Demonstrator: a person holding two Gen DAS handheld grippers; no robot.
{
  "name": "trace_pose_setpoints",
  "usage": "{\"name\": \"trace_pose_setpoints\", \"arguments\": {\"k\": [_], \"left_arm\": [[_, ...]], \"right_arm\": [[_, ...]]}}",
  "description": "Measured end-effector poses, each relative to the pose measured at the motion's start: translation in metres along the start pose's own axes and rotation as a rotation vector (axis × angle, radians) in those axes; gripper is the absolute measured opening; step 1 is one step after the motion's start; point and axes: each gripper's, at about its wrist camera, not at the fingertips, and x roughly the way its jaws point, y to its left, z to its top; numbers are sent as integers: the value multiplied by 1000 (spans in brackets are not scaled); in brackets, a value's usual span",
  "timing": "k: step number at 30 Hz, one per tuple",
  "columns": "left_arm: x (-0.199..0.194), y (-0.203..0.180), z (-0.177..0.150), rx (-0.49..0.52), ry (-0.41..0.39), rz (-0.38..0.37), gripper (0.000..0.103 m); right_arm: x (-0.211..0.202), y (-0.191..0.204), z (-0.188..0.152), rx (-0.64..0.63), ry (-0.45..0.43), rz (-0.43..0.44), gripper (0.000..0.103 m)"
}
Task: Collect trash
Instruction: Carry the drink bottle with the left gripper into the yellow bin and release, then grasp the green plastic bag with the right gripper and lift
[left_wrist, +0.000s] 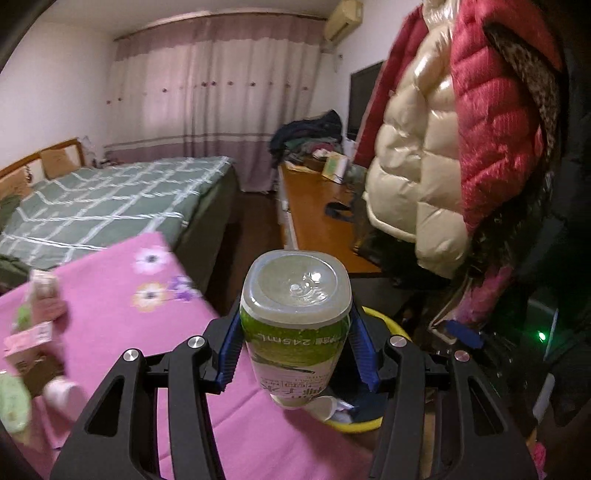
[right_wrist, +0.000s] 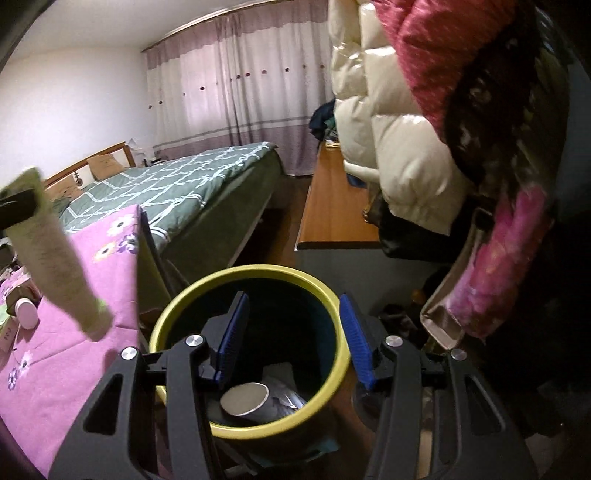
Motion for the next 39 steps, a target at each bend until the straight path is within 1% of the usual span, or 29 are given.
{"name": "trace_pose_setpoints", "arguments": {"k": [3, 4, 7, 8, 9, 10, 11, 15, 17, 18, 24, 28, 31, 32, 33, 35, 36, 39], "left_arm": [[38, -15, -3, -10, 62, -45, 52], [49, -17, -6, -20, 84, -61, 52], [74, -21, -17, -31, 138, -64, 52], [76, -20, -21, -35, 140, -61, 58], [76, -18, -22, -42, 139, -55, 64], [73, -16, -24, -49, 130, -51, 72], [68, -14, -24, -51, 116, -47, 73], [38, 5, -24, -62, 79, -20, 74], [16, 22, -25, -81, 63, 4, 79], [7, 30, -25, -87, 56, 21, 80], [-65, 97, -45, -168, 3, 185, 83], [-118, 147, -68, -223, -25, 332, 84], [-159, 189, -84, -253, -51, 469, 86], [-167, 199, -89, -263, -56, 497, 86], [-181, 216, -95, -284, -61, 540, 86], [-199, 243, -104, -315, -74, 593, 87], [-209, 259, -110, -328, -84, 636, 87], [-223, 296, -125, -357, -81, 726, 87]], "right_arm": [[3, -7, -2, 15, 7, -12, 50], [3, -8, -2, 18, 10, -17, 52], [3, -12, -2, 26, 13, -25, 54], [3, -12, -2, 26, 14, -24, 54], [3, -11, -2, 24, 14, -24, 54], [3, -10, -1, 20, 14, -24, 55], [3, -7, -1, 16, 14, -23, 55], [5, 3, -1, 2, 20, -8, 55], [5, 11, -3, -6, 23, 5, 55], [5, 14, -3, -11, 25, 11, 55], [5, 54, -2, -67, 33, 77, 55], [4, 94, -1, -128, 41, 142, 55], [5, 131, -2, -169, 55, 208, 55], [5, 139, -3, -176, 56, 219, 55], [4, 155, -3, -191, 59, 244, 55], [2, 182, -4, -214, 66, 289, 55], [0, 196, -5, -229, 69, 311, 55], [-3, 239, -9, -273, 84, 384, 55]]}}
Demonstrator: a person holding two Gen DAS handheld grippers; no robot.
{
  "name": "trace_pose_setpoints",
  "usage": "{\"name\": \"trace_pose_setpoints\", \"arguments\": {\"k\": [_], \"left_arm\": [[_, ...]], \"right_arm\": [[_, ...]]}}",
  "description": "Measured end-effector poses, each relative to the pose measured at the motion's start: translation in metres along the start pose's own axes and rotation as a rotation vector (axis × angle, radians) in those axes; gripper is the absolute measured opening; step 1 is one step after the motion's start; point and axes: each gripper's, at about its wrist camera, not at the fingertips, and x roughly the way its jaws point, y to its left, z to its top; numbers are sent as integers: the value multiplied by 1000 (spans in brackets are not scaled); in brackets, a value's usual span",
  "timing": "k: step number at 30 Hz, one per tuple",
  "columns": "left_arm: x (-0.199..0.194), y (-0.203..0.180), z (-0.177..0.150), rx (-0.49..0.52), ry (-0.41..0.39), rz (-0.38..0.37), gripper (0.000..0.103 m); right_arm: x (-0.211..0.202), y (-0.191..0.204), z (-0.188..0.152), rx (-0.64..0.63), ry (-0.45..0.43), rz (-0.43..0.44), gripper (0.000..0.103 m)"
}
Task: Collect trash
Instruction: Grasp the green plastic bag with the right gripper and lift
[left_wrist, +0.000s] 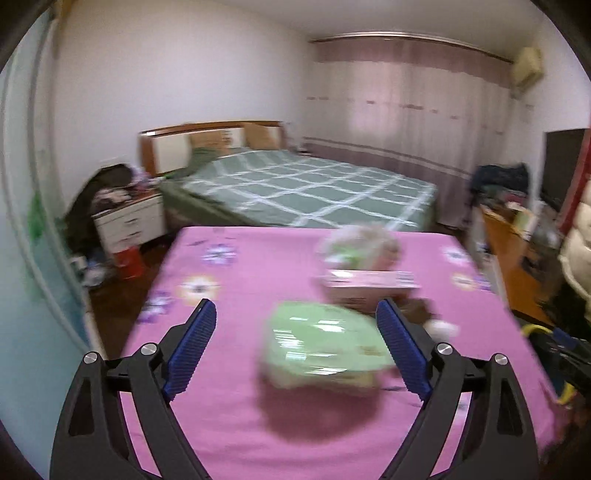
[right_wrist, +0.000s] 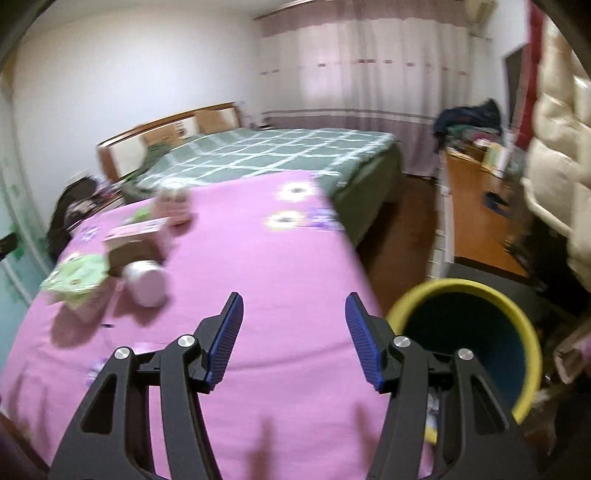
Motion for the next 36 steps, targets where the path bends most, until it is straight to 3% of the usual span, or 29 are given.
{"name": "trace_pose_setpoints", "arguments": {"k": [6, 11, 14, 25, 27, 31, 36], "left_arm": [[50, 69, -18, -70, 51, 165, 87], [64, 100, -33, -108, 68, 224, 87], [68, 111, -38, -131, 77, 220, 87], [67, 111, -38, -167, 49, 188, 87], [65, 110, -38, -164, 44, 181, 88], [63, 106, -37, -147, 32, 171, 90], [60, 107, -38, -160, 24, 167, 91]], "right_arm": [[20, 77, 12, -69, 31, 139, 55], [28, 142, 16, -157, 48, 246, 55], [34, 169, 11, -205, 75, 285, 55], [59, 225, -5, -382, 139, 280, 55], [63, 231, -3, -396, 134, 282, 51], [71, 237, 0, -417, 152, 305, 18], [73, 232, 2, -400, 162, 335, 3]]}}
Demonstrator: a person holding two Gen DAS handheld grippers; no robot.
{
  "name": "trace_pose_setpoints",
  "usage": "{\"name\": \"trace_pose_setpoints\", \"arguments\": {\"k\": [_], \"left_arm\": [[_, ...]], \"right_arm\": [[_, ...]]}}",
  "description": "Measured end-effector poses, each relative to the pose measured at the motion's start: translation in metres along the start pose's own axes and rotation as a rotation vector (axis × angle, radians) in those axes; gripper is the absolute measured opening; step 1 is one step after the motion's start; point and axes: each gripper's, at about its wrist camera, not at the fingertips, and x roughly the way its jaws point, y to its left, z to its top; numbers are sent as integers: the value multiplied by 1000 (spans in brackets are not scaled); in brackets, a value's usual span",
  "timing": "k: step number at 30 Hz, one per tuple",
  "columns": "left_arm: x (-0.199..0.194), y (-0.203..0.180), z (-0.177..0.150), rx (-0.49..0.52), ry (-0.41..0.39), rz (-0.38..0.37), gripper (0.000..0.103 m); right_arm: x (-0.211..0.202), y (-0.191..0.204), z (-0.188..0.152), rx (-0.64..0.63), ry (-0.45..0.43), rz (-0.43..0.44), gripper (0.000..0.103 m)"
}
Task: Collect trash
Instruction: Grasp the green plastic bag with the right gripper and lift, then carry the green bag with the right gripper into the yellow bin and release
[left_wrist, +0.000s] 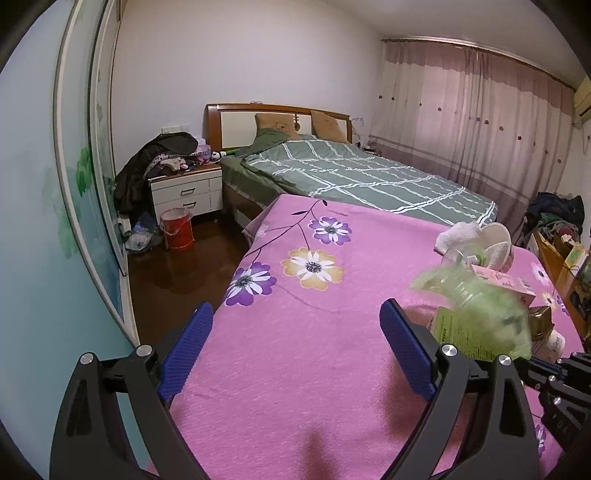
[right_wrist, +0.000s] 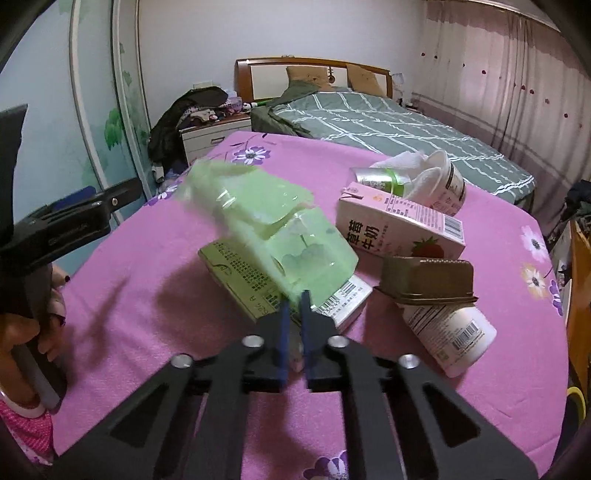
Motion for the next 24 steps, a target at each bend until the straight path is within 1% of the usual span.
{"name": "trace_pose_setpoints", "arguments": {"k": [4, 7, 14, 18, 20, 22, 24], "left_arm": [[0, 4, -1, -16, 5, -4, 91], [0, 4, -1, -12, 2, -3, 91], [0, 4, -2, -1, -4, -11, 91], [-1, 3, -2, 1, -5, -15, 91], [-2, 2, -2, 3, -6, -14, 91], [-2, 1, -2, 5, -8, -14, 91], [-3, 0, -1, 9, -9, -16, 91]], "right_arm": [[-11, -9, 3, 41, -28, 25, 1], [-23, -17, 8, 78, -58, 59, 1], [-74, -27, 17, 127, -159, 135, 1], [-106, -37, 16, 145, -213, 137, 1], [-121, -46, 11, 161, -236, 123, 1], [-135, -57, 5, 182, -255, 98, 1], [-151, -78, -6, 220, -266, 45, 1]]}}
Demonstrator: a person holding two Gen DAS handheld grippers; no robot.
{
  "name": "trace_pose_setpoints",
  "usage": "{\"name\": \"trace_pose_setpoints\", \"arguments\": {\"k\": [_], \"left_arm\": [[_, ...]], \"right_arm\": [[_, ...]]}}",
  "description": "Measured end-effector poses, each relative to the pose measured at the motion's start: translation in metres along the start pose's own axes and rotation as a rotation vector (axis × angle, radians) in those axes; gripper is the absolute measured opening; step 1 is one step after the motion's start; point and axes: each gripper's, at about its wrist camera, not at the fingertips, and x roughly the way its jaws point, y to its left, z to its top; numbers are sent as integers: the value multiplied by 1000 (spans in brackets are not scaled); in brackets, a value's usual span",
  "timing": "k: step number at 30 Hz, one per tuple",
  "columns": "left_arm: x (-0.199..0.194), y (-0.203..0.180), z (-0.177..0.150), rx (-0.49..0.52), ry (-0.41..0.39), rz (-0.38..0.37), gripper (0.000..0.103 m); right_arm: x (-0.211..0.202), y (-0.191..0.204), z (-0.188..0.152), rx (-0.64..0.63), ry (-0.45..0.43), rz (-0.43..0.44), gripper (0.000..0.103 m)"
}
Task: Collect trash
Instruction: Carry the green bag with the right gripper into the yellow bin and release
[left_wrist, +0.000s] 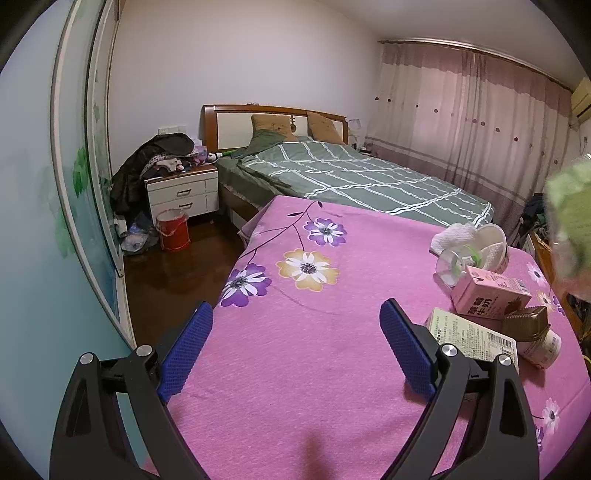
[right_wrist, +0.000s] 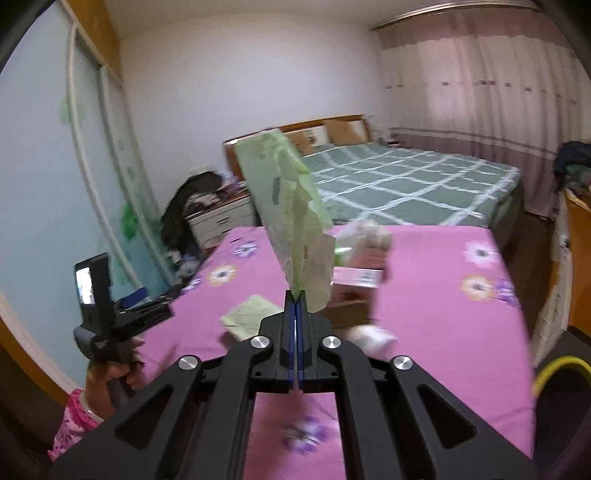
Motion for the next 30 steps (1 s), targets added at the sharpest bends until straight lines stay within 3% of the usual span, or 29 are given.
{"name": "trace_pose_setpoints", "arguments": {"k": [5, 10, 13, 17, 23, 30], "left_arm": [[-4, -7, -1, 29, -15, 11, 91], [-11, -22, -4, 67, -25, 10, 91], [-12, -30, -9, 57, 4, -30, 91], [-17, -51, -18, 74, 32, -64, 91], [-24, -91, -32, 113, 83, -102, 91], [-31, -141, -44, 178, 116, -138, 91]], "right_arm": [[-39, -60, -14, 74, -17, -184, 1], [-62, -126, -38, 147, 26, -385, 1], [-72, -174, -60, 217, 63, -509, 1], [-79, -215, -86, 286, 96, -606, 1], [-73, -258, -120, 359, 149, -650, 1], [-72, -268, -134, 382, 152, -632, 4]]}}
